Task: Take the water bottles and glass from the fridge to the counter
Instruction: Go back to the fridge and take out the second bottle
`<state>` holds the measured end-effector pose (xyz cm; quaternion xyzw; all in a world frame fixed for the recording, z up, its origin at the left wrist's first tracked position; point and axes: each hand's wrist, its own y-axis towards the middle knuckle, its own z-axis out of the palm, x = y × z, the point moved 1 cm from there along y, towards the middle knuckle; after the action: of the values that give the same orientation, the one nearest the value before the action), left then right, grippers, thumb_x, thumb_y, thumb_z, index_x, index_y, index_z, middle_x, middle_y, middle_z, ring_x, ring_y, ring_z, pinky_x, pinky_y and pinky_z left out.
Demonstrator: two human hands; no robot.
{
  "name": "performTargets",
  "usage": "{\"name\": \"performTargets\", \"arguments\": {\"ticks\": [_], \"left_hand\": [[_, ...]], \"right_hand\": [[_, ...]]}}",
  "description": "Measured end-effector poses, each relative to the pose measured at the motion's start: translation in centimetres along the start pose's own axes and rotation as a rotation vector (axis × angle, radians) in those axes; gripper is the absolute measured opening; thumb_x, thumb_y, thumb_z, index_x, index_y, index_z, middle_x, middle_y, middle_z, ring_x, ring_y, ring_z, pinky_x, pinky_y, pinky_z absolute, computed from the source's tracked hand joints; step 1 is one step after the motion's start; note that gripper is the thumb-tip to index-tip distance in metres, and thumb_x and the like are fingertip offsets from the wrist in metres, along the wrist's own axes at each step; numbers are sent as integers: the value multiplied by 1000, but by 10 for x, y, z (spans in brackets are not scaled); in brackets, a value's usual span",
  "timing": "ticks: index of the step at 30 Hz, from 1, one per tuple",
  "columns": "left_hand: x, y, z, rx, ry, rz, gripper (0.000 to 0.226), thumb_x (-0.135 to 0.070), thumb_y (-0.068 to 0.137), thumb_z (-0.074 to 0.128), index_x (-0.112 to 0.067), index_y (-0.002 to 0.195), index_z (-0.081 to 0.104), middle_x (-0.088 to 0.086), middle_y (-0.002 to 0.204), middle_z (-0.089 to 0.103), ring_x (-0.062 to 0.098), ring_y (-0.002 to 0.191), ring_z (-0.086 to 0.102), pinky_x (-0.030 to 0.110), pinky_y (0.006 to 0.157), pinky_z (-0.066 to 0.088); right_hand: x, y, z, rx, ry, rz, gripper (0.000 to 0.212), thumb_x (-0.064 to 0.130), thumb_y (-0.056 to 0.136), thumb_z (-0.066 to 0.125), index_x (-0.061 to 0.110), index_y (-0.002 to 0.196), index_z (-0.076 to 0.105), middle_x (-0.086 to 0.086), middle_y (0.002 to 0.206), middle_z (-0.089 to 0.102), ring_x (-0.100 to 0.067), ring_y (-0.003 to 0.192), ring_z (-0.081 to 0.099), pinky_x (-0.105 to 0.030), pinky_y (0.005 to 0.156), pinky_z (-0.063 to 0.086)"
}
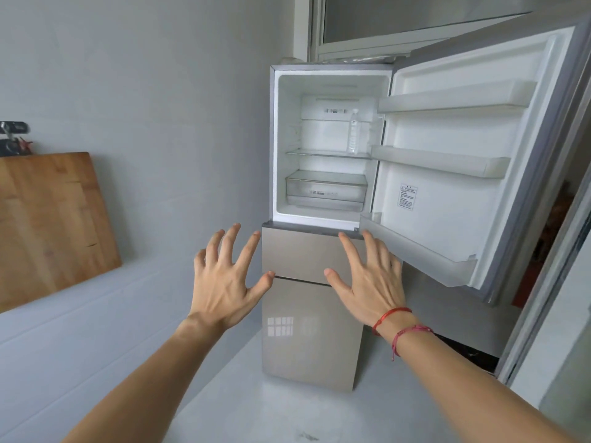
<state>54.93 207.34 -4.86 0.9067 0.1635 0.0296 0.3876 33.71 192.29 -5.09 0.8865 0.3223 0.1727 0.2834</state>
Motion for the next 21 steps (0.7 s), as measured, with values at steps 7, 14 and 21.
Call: {"name": "performTargets", "arguments": {"ticks": [7,14,21], "left_hand": [[35,49,61,-19,-37,37,68,-61,88,43,-22,142,55,18,148,48,46,131,45,54,92,42],[104,132,121,-39,-100,72,66,-60,87,45,-21,138,57,18,145,49,45,128,46,52,89,45],[127,210,180,-35,-160,153,65,-60,87,45,-21,138,58,18,145,49,44,128,46,51,86,46]], "right_hand": [[4,56,54,17,-49,10,73,69,89,32,35,154,25,-14,158,26,-35,141,29,-56,108,32],[18,139,104,14,-129,69,72,68,92,34,34,155,22,-13,158,25,-35,143,27,-54,111,30],[6,207,128,-3,-212,140,72,66,93,30,33,156,18,-14,158,23,-32,142,26,-52,113,26]]}}
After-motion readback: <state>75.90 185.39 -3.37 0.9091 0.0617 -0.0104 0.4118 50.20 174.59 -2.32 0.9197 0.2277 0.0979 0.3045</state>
